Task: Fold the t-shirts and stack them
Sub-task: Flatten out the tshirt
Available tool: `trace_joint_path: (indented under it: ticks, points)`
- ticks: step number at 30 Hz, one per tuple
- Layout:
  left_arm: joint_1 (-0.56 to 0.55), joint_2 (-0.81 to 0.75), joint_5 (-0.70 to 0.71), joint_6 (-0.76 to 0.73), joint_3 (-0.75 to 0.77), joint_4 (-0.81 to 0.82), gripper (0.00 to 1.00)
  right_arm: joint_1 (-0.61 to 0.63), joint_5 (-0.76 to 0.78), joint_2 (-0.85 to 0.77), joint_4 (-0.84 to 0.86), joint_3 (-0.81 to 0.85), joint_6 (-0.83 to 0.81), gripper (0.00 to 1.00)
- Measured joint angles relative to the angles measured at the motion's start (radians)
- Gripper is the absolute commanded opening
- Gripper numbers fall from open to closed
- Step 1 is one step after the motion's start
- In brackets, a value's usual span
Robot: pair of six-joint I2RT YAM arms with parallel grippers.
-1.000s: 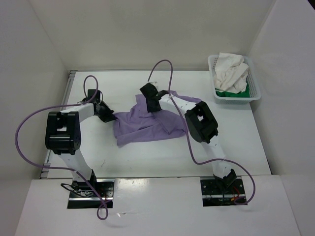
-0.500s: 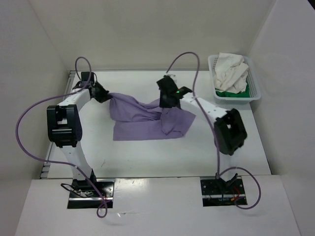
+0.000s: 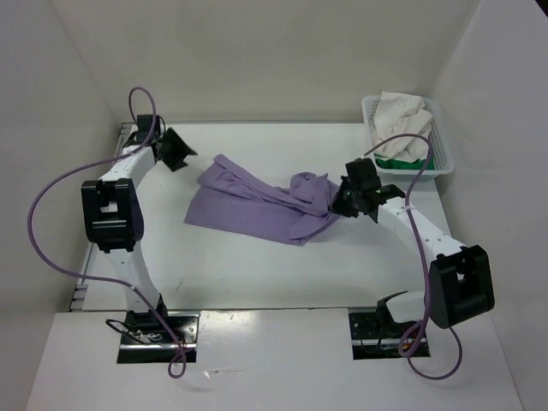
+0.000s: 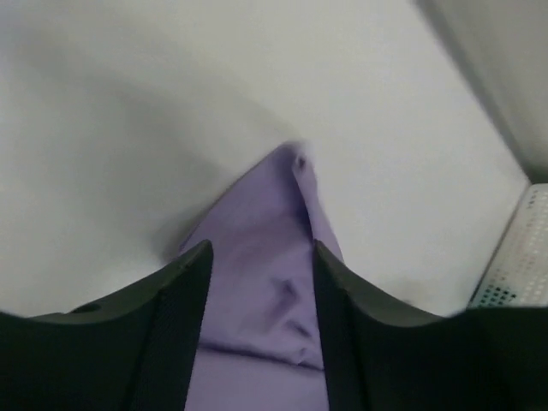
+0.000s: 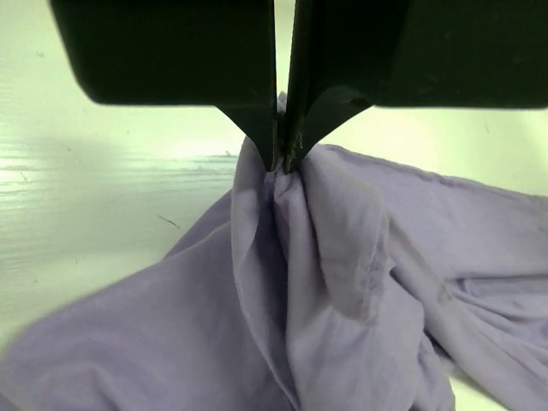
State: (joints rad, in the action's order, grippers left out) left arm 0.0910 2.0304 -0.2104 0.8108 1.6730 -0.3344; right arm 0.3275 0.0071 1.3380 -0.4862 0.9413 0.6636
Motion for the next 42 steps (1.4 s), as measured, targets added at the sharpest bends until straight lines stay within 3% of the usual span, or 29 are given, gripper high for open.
trace_joint_path:
  ticks: [4,5,6,12,24,28,29,33,38,42]
  points:
    - [0.054,-0.143,-0.015,-0.012,-0.347,0.008,0.62,-0.059,-0.060,0.007,0.016,-0.004,0.008,0.07]
    - [0.074,-0.187,-0.016,-0.018,-0.425,-0.007,0.60,-0.076,-0.072,0.005,0.022,-0.004,0.010,0.07]
    - [0.127,-0.319,-0.013,-0.021,-0.597,-0.044,0.52,-0.114,-0.098,-0.007,0.031,-0.013,0.018,0.08]
    - [0.119,-0.458,-0.015,0.008,-0.772,0.008,0.53,-0.159,-0.166,-0.059,0.039,-0.067,0.035,0.09]
    - [0.077,-0.418,-0.041,0.039,-0.838,0.060,0.60,-0.167,-0.211,-0.079,0.051,-0.068,0.053,0.09]
    - [0.031,-0.391,-0.049,0.073,-0.828,0.097,0.44,-0.167,-0.216,-0.080,0.067,-0.072,0.056,0.09]
    - [0.018,-0.378,-0.048,0.085,-0.820,0.106,0.28,-0.167,-0.217,-0.080,0.069,-0.074,0.058,0.09]
    - [-0.017,-0.334,-0.045,0.121,-0.805,0.137,0.00,-0.168,-0.223,-0.080,0.074,-0.086,0.063,0.10]
    - [0.037,-0.329,-0.037,0.135,-0.727,0.091,0.00,-0.169,-0.236,-0.072,0.075,-0.085,0.066,0.13]
    - [0.174,-0.339,-0.049,0.130,-0.599,0.066,0.00,-0.169,-0.244,-0.058,0.076,-0.078,0.072,0.18]
